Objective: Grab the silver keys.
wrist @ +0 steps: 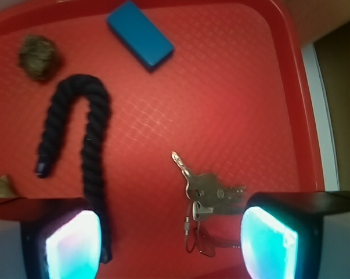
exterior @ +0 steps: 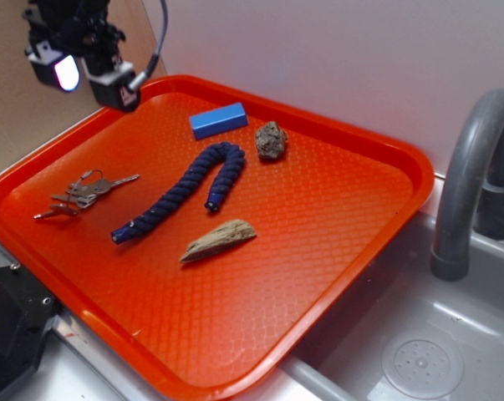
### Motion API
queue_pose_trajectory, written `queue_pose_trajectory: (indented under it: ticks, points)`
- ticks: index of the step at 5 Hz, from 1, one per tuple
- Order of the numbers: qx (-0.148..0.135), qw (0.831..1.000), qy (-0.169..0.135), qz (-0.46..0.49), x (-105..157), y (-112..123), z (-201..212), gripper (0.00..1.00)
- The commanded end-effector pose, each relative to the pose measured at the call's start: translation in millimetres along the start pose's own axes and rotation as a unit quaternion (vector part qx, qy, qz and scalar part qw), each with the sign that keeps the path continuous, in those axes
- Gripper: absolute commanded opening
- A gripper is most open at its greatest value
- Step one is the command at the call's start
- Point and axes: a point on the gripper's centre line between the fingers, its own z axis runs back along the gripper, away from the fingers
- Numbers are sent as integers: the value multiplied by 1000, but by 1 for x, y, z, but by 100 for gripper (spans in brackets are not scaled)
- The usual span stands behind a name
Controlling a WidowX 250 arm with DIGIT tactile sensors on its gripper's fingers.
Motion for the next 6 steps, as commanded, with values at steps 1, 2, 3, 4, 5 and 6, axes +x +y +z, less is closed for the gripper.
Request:
queue_pose_trajectory:
  ticks: [1, 2, 3, 4, 5, 6]
  points:
    - [13, 999, 36, 3, -33, 6, -32, 100]
    - [29, 999, 39, 17, -31, 9, -61, 100]
    - [-19, 1000, 3, -7, -27, -1, -83, 100]
    - [-30, 999, -5, -17, -16, -9, -88, 100]
    - [-25, 999, 8, -23, 5, -10, -98, 0]
    - [-43, 998, 22, -34, 16, -9, -93, 0]
